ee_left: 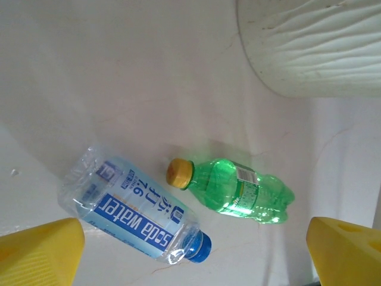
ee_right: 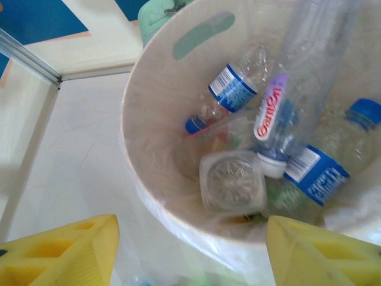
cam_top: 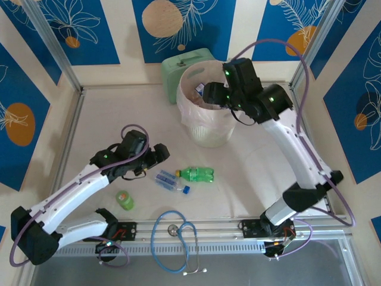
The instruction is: Put the plastic bottles in the bin
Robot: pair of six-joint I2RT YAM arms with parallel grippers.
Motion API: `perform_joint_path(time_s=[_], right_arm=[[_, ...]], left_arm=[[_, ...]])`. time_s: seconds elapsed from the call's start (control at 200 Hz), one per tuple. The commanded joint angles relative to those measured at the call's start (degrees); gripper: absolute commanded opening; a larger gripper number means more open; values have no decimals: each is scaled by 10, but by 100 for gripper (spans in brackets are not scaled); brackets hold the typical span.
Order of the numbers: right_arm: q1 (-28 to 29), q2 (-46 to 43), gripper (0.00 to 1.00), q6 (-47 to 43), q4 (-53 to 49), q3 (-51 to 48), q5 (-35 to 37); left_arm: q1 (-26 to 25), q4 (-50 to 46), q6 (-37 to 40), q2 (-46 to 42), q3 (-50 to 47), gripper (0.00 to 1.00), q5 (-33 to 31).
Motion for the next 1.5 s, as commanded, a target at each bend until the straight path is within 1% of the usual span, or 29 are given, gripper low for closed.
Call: perform_joint_path(time_s=[0.0,0.115,0.19,0.31,0.44,0.585,0.725,0.87,1.03,1.341,1.491], right_arm=[[34,-63,67,-14,39,-87,-16],[68,-130,68,-10,63,-179,-36],[79,-161,70,0,69,-226,-60],[86,-181,73,7,70,-278,-108],[93,-197,74,21,72,-316,-114],[91,-219,75,29,80,-338,-109],[88,-226,76,31,91,-349,-116],[89,-228,76,34,94,-360,-121],[87,-234,76,34,92,-366,-118],[77,-238,77,38,98,-375,-128],[77,-236,76,41,96,-376,-128]], left_arm=[[-14,-16,-30,10,-11,96,-26],[-20,3,-57,20,-28,97,-17],[-33,-8,-62,36,-22,97,-23],[-56,-52,-65,68,0,99,-48],[-69,-54,-95,88,-8,100,-56],[-76,-53,-123,105,-21,100,-63],[-77,-48,-126,137,-14,100,-62],[-77,-16,-136,173,-13,100,-56],[-77,-21,-144,216,4,100,-64],[-78,5,-146,286,25,100,-70],[-77,12,-141,306,33,94,-77]])
